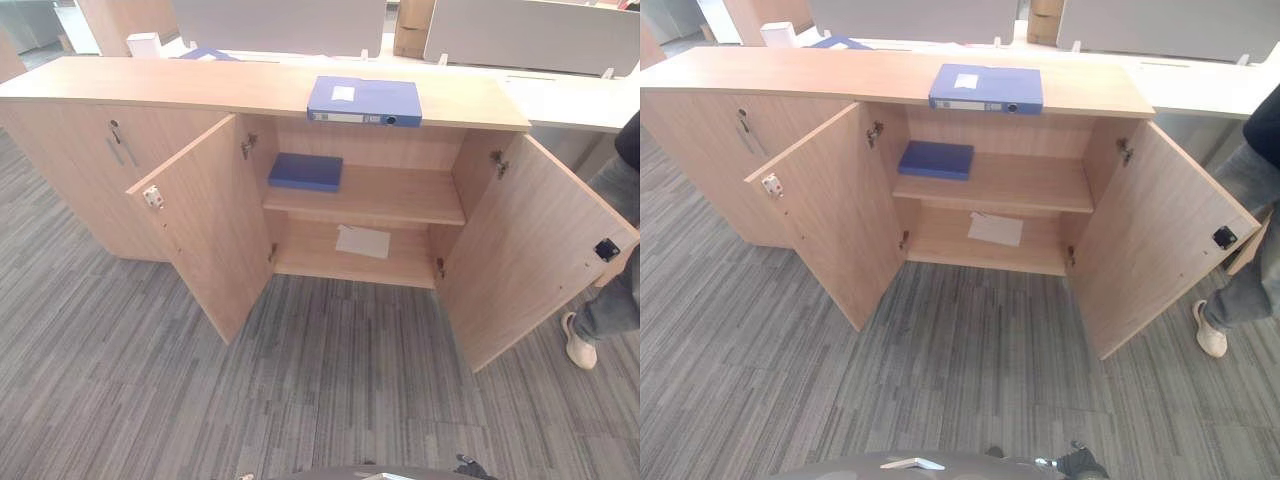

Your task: Put the empty folder in the office cabinet

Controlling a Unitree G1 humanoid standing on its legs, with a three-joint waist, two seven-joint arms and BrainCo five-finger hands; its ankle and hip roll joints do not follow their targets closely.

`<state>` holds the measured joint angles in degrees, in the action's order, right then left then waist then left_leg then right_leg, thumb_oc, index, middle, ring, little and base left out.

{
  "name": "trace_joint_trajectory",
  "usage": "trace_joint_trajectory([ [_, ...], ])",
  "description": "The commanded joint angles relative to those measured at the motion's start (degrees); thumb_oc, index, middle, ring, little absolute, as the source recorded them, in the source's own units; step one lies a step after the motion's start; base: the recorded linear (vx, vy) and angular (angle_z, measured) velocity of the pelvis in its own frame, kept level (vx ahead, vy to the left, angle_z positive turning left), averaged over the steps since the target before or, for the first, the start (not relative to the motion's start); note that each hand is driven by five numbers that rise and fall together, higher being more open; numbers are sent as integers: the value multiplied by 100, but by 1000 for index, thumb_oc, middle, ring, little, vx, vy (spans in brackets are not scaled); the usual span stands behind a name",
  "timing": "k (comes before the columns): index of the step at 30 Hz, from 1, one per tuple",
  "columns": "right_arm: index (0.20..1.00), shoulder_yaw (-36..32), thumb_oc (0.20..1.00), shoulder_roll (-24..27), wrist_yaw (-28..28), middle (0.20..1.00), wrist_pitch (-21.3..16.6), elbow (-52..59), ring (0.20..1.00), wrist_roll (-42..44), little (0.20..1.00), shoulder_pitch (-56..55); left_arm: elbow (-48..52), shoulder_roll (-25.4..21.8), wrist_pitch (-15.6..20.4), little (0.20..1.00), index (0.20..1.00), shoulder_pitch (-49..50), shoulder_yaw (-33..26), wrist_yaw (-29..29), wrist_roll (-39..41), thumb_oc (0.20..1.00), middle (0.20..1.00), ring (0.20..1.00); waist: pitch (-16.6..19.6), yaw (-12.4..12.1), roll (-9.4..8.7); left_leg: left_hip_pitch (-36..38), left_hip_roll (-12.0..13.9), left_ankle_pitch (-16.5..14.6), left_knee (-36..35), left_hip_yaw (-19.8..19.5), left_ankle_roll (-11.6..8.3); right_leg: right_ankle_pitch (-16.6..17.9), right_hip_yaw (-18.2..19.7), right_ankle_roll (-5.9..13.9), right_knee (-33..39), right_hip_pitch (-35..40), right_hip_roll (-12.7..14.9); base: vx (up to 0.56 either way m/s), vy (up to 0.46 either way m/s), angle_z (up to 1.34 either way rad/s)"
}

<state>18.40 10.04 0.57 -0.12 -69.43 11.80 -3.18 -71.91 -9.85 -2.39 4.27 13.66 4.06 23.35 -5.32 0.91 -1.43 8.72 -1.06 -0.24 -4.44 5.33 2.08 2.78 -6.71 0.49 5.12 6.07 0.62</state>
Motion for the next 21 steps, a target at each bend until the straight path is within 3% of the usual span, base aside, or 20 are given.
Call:
trace_joint_trajectory([
  [1, 1000, 144, 1000, 84, 3, 1000, -66, -64, 1000, -93, 1000, 300, -361, 57, 4, 1000, 1000, -339, -134, -44, -85, 1000, 1000, 1000, -102, -25, 12, -29, -335, -290, -56, -237, 85, -221, 190, 231, -12, 224, -185, 0, 0, 0],
  [21, 1000, 120, 1000, 84, -24, 1000, -90, -82, 1000, -120, 1000, 306, -376, 66, -126, 1000, 1000, -276, -189, 46, 57, 1000, 1000, 1000, -86, -16, 7, -34, -329, -297, -56, -187, 100, -208, 204, 235, -12, 219, -184, 0, 1, -1],
])
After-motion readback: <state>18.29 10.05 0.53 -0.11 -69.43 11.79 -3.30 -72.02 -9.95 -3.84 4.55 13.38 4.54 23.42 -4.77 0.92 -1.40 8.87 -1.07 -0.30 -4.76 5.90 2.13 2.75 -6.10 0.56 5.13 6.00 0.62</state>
